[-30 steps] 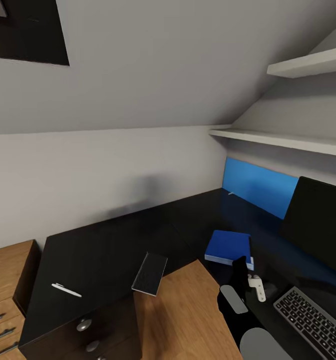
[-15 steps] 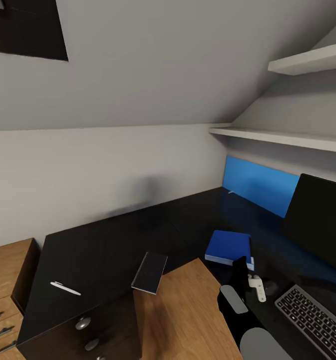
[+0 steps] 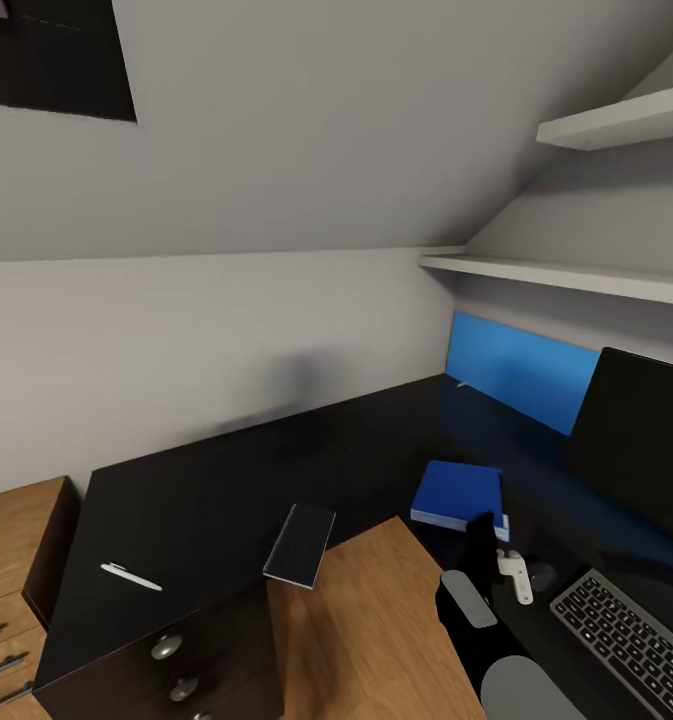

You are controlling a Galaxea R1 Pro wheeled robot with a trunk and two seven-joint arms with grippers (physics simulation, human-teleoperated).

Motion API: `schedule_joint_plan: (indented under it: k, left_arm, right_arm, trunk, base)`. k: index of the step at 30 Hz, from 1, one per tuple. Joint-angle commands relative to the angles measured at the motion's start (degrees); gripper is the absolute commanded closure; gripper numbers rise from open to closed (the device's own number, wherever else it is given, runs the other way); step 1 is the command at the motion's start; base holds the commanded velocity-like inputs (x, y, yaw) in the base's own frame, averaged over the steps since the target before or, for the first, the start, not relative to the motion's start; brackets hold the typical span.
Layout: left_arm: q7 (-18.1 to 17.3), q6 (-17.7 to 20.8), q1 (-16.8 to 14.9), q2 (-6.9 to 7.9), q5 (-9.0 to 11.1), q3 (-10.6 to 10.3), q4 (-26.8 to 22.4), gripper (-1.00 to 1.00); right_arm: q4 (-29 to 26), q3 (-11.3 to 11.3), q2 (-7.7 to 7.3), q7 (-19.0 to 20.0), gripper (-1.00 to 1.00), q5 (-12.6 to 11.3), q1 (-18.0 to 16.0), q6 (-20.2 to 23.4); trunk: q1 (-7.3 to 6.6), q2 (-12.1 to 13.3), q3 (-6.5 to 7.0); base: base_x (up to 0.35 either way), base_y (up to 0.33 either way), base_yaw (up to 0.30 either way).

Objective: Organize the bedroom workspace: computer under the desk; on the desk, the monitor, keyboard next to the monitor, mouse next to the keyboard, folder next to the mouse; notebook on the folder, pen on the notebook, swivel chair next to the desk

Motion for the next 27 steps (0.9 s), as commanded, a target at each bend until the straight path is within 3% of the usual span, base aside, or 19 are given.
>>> schedule_joint_plan:
  k: [1, 27]
  left_arm:
    - [-0.4, 0.4, 0.0, -0.07, -0.1, 0.2, 0.0, -1.00]
    - [-0.4, 0.3, 0.0, 0.03, -0.1, 0.3, 0.9, -1.00]
  right_arm:
    - [0.0, -0.2, 0.03, 0.1, -1.00, -0.1, 0.0, -0.1]
    - [0.0, 0.0, 0.04, 0.0, -1.00, -0.1, -0.1, -0.1]
  trunk:
    - [0.01, 0.0, -0.06]
    - [0.01, 0.0, -0.06]
  base:
    - [0.000, 0.000, 0.000]
    - [-0.012, -0.020, 0.000]
